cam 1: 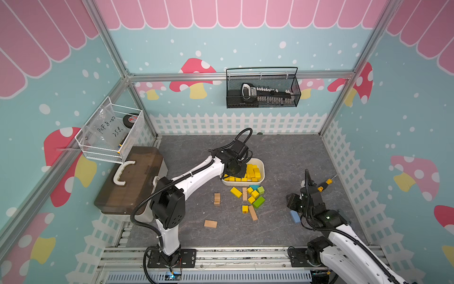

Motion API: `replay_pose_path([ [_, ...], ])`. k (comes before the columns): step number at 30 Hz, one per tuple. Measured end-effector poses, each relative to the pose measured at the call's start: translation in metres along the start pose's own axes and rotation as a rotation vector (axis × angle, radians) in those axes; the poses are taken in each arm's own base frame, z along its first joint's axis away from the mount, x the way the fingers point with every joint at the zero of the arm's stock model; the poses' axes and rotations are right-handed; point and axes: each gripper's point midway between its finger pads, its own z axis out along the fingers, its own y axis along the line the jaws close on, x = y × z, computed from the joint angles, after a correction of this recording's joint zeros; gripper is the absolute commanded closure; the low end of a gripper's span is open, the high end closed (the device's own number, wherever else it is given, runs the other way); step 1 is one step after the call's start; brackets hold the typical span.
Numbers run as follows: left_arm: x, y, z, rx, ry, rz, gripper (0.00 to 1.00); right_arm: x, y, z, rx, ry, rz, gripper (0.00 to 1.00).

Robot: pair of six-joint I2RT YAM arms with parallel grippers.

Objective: Pick out the yellow building blocks
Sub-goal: Pick up the building block from the center of the board, then place the building block in the storage box.

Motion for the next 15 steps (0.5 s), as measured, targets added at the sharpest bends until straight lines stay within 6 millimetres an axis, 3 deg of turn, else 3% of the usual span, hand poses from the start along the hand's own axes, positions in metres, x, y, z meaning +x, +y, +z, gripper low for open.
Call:
replay_pose_path([
  [4,-0.021,-0.003,0.005,0.000,-0.014,0.008,0.66,0.000,0.000,0.000,0.002,0.000,0.001,0.47],
  [15,-0.044,0.005,0.060,-0.030,0.052,-0.005,0.66,0.002,-0.002,0.002,0.010,0.010,-0.001,0.47],
])
